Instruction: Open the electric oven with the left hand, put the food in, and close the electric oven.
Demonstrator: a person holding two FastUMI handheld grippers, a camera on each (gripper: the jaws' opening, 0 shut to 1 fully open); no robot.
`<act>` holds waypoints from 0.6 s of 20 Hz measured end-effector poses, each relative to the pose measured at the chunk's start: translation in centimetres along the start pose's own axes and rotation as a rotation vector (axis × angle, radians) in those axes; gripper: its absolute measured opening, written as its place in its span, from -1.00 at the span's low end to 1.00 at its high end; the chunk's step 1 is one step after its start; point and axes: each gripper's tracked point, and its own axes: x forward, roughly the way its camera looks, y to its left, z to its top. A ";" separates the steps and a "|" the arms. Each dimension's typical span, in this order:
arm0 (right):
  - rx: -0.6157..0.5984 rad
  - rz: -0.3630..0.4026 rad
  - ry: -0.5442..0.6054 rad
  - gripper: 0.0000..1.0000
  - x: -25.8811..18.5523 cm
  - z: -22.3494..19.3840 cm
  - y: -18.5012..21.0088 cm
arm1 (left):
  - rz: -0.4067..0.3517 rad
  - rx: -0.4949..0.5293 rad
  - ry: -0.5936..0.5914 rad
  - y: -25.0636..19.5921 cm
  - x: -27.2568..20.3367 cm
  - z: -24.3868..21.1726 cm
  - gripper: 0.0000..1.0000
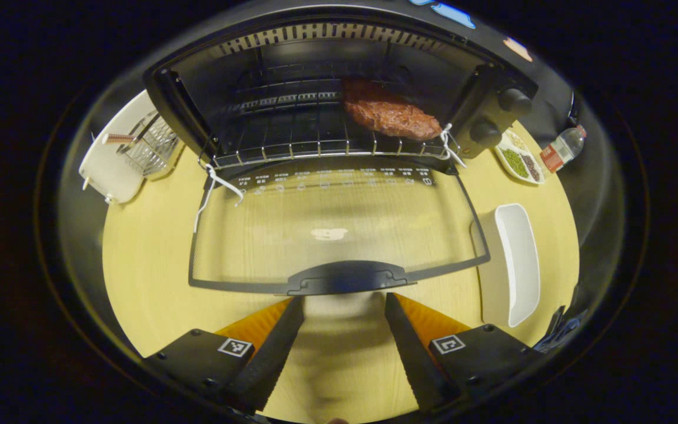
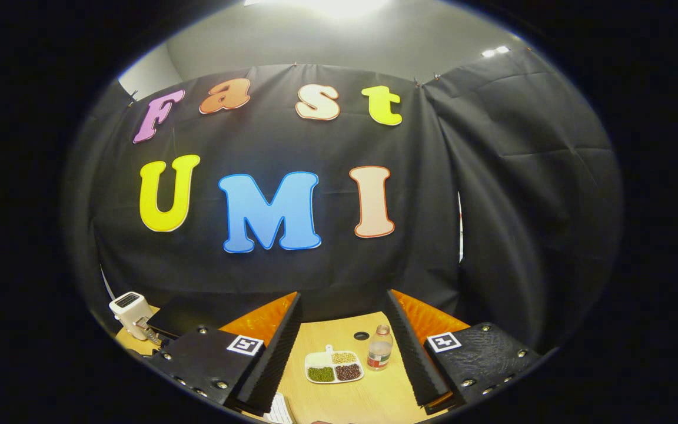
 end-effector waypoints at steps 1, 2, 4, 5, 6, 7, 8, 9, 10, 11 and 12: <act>0.001 0.001 0.002 0.72 0.1 -0.1 0.1 | -0.009 -0.013 0.012 0.0 0.3 -0.2 0.90; -0.003 0.002 0.006 0.72 0.1 -0.2 0.1 | -0.012 -0.019 0.020 0.2 0.6 -0.2 0.97; -0.017 -0.008 0.004 0.72 0.0 -0.1 -0.2 | -0.008 -0.014 0.028 0.6 0.8 -0.1 0.90; -0.020 -0.009 -0.002 0.72 0.0 0.3 -0.3 | -0.007 -0.010 0.031 0.7 1.0 -0.2 0.84; -0.023 -0.011 -0.006 0.72 0.0 0.5 -0.3 | -0.004 -0.007 0.032 0.7 1.1 0.0 0.90; -0.027 -0.011 -0.008 0.72 0.0 0.6 -0.3 | -0.001 -0.002 0.037 0.7 1.3 -0.1 0.90; -0.028 -0.013 -0.007 0.72 0.0 0.5 -0.4 | 0.003 0.002 0.035 0.7 1.1 0.0 0.89; -0.028 -0.010 -0.004 0.72 0.0 0.4 -0.3 | 0.003 0.002 0.038 0.7 1.1 -0.1 0.89; -0.031 -0.008 0.001 0.72 0.1 0.3 -0.1 | 0.003 -0.004 0.038 0.7 1.0 -0.1 0.89; -0.036 -0.007 0.006 0.72 0.0 0.2 0.0 | 0.001 -0.006 0.033 0.7 0.9 -0.1 0.89; -0.042 -0.003 0.006 0.72 -0.2 0.2 0.1 | 0.001 -0.003 0.027 0.7 0.6 0.0 0.89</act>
